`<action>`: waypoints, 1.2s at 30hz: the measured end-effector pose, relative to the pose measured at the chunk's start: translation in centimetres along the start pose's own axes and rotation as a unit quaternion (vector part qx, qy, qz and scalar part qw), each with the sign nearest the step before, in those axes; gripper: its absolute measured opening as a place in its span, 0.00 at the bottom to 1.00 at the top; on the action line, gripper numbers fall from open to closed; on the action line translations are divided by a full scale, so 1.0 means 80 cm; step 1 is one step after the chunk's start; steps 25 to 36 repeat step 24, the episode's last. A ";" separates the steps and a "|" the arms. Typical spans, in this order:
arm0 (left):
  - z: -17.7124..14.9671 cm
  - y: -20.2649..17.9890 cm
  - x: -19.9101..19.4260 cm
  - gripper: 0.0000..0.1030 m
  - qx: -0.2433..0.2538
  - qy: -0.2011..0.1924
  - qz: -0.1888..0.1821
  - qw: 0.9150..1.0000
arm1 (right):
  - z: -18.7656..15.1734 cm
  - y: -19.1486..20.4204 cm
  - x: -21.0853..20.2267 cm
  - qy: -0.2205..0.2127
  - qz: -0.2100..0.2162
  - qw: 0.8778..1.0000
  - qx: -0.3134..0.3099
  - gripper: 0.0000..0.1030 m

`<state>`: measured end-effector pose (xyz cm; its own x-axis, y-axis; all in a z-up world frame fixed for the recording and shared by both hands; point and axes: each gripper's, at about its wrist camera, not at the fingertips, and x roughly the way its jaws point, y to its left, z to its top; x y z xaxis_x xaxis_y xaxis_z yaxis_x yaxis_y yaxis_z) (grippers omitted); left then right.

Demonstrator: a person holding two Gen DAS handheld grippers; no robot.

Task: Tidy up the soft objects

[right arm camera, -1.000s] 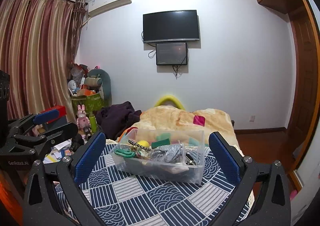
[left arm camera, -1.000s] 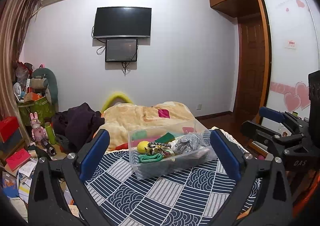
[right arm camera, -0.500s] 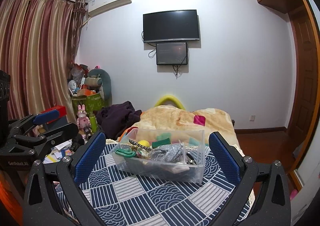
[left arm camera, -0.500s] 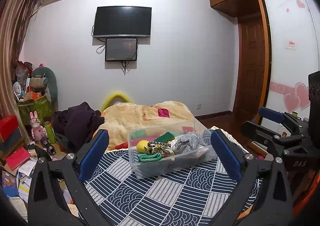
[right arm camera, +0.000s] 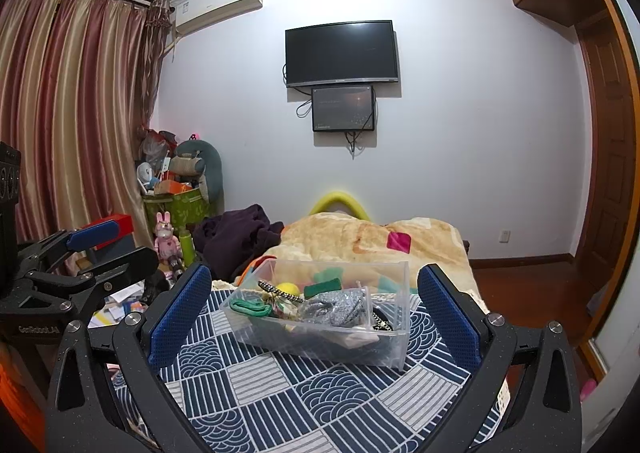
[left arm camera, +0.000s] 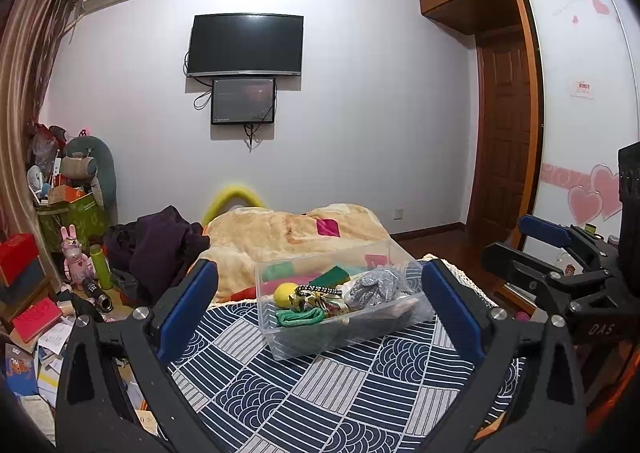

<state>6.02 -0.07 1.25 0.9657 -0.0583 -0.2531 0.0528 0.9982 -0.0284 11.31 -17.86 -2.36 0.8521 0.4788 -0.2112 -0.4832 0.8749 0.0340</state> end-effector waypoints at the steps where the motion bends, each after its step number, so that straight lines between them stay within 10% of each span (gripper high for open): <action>1: 0.000 0.001 0.000 1.00 0.000 0.000 0.000 1.000 | 0.000 0.000 0.000 0.000 0.000 1.000 0.000 1.00; 36: -0.001 0.005 0.004 1.00 -0.009 0.013 -0.005 1.000 | 0.002 0.003 -0.002 0.002 0.004 1.000 0.004 1.00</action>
